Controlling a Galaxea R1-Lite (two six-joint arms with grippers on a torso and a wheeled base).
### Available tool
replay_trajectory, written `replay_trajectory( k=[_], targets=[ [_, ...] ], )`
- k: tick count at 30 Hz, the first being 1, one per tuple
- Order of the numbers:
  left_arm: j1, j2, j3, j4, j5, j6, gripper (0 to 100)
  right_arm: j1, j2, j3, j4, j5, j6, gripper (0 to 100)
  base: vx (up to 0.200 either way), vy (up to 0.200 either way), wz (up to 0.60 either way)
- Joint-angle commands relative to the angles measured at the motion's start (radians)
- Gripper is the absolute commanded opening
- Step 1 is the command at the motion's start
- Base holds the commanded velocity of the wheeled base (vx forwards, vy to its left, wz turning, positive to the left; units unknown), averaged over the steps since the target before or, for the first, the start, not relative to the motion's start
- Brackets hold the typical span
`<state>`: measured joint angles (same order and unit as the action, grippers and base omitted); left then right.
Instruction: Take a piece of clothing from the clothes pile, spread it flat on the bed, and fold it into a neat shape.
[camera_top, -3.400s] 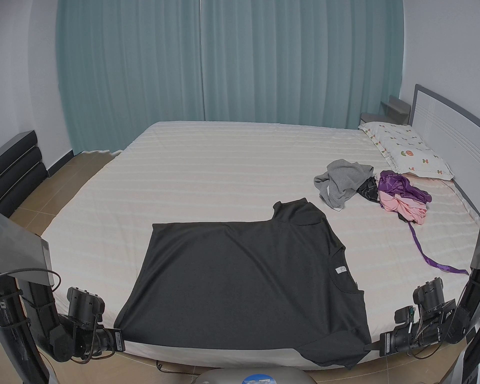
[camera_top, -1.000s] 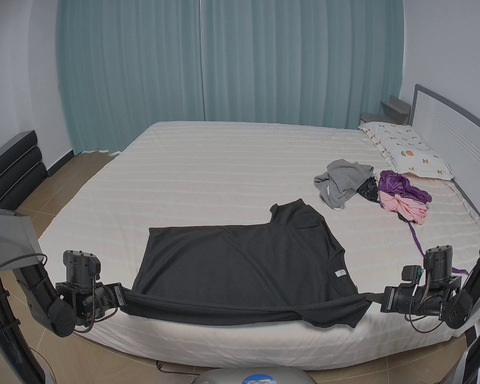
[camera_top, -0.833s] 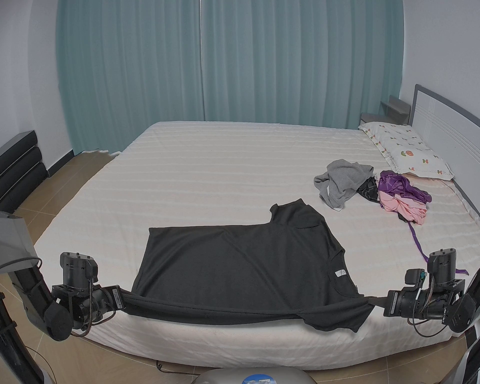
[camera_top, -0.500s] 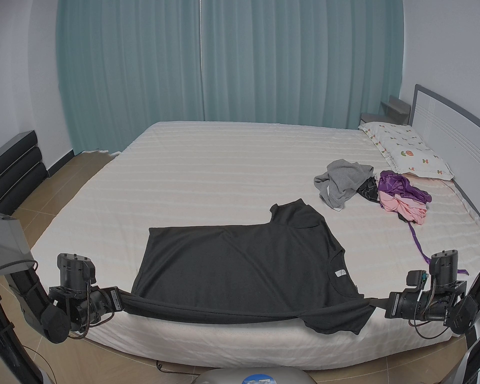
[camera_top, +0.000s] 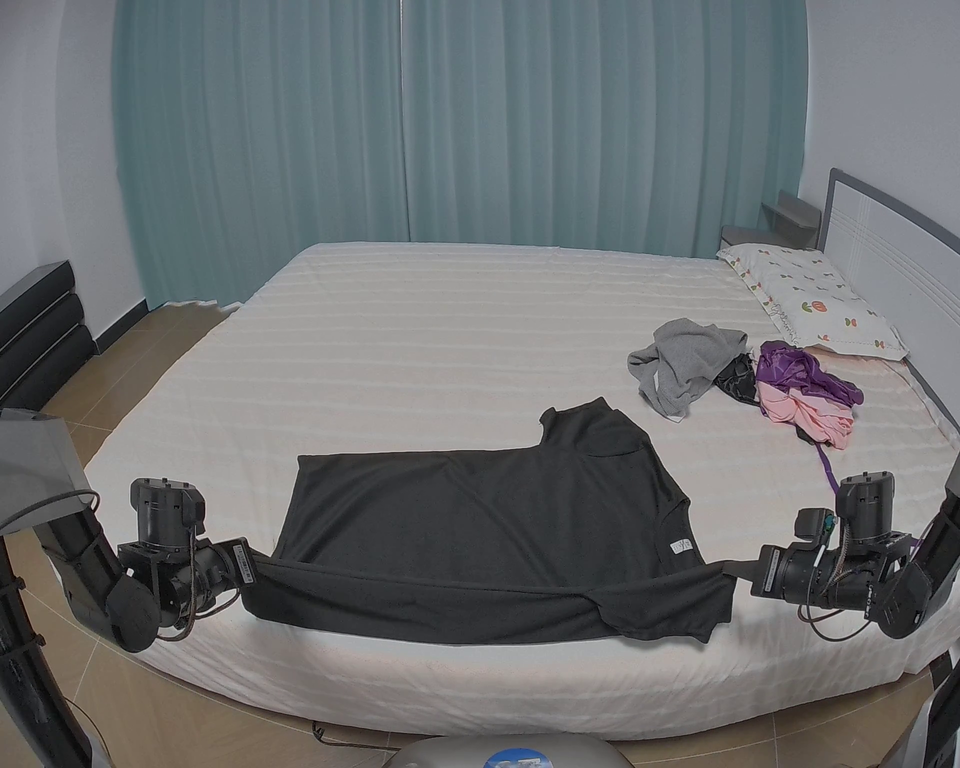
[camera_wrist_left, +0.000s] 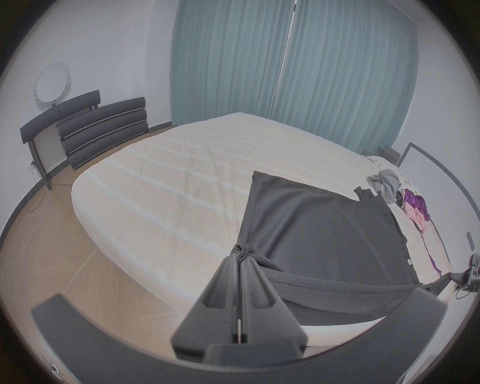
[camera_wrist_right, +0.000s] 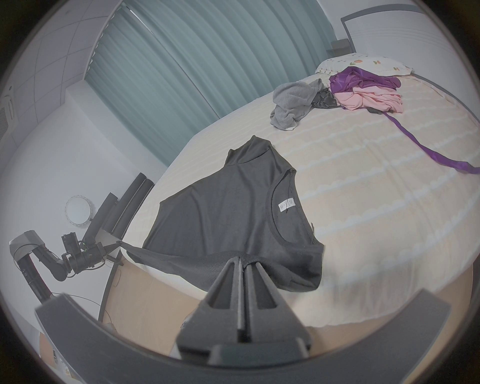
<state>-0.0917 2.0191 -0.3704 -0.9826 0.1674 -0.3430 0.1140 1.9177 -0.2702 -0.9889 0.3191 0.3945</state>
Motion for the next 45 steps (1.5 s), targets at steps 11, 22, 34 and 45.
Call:
replay_trajectory(
  k=[11, 22, 34, 45],
  targets=[
    [-0.002, 0.003, -0.024, 0.012, 0.003, 0.006, 0, -0.007, 0.089, -0.075, 0.0, -0.005, 0.0, 0, 0.0, 0.0, 0.0],
    [-0.005, 0.062, -0.058, 0.012, 0.003, 0.004, 0, -0.005, 0.127, -0.113, 0.001, -0.005, 0.001, 0, 0.0, 0.0, 0.0],
    [-0.003, 0.193, -0.174, 0.01, 0.003, 0.002, 0, -0.004, 0.264, -0.241, 0.015, -0.012, 0.001, 0, 0.0, 0.0, 0.0],
    [0.0, 0.32, -0.289, 0.008, 0.004, -0.001, 0, -0.007, 0.354, -0.392, 0.105, -0.012, -0.002, 0, 0.0, 0.0, 0.0]
  ],
)
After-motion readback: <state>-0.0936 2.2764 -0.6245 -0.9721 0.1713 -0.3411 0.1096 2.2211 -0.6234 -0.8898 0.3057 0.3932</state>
